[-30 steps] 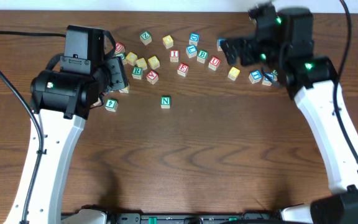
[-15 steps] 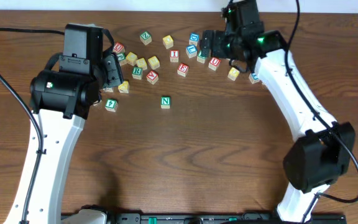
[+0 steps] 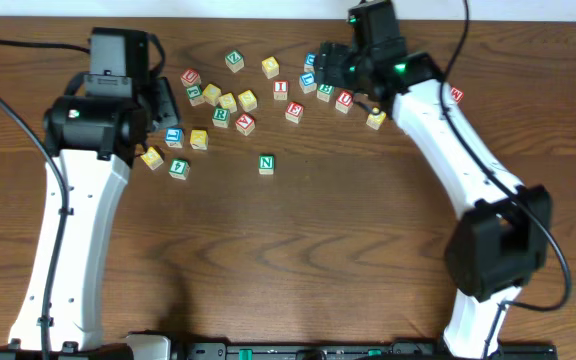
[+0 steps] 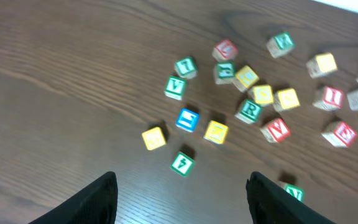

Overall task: Spell out NEURIPS
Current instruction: 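Retract the left gripper and reach the right gripper toward the red E block, then lower the right gripper and grasp the red E block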

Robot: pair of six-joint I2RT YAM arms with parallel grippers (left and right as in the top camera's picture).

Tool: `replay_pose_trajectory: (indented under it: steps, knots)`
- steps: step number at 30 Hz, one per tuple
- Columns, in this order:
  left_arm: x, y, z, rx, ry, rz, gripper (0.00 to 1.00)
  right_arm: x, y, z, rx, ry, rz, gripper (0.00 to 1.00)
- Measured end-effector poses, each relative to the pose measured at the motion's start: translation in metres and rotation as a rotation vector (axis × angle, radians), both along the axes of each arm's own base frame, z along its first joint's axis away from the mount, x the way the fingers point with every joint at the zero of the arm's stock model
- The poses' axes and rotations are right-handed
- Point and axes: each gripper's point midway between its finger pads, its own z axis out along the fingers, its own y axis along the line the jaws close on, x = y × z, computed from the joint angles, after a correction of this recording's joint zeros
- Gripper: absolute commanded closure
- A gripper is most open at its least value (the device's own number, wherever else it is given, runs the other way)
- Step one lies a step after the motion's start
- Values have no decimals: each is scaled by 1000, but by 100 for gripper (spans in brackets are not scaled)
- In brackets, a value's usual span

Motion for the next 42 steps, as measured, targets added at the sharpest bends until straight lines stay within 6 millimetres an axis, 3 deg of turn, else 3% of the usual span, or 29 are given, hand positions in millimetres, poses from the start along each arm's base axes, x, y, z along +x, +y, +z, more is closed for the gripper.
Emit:
replay_pose_trajectory:
  steps: [6, 11, 26, 39, 42]
  knots:
    - [-1, 27, 0, 0, -3, 71, 35, 0, 43, -64, 11, 83, 0, 34]
    - [-1, 29, 0, 0, -3, 77, 35, -2, 58, -100, 5, 124, -11, 36]
    - [-1, 29, 0, 0, -3, 77, 35, 4, 61, -153, -41, 143, -65, 47]
    - [-1, 29, 0, 0, -2, 77, 34, 11, 64, -162, -35, 124, -70, 69]
    - [-1, 29, 0, 0, -2, 77, 34, 10, 64, -163, -51, 120, -49, 65]
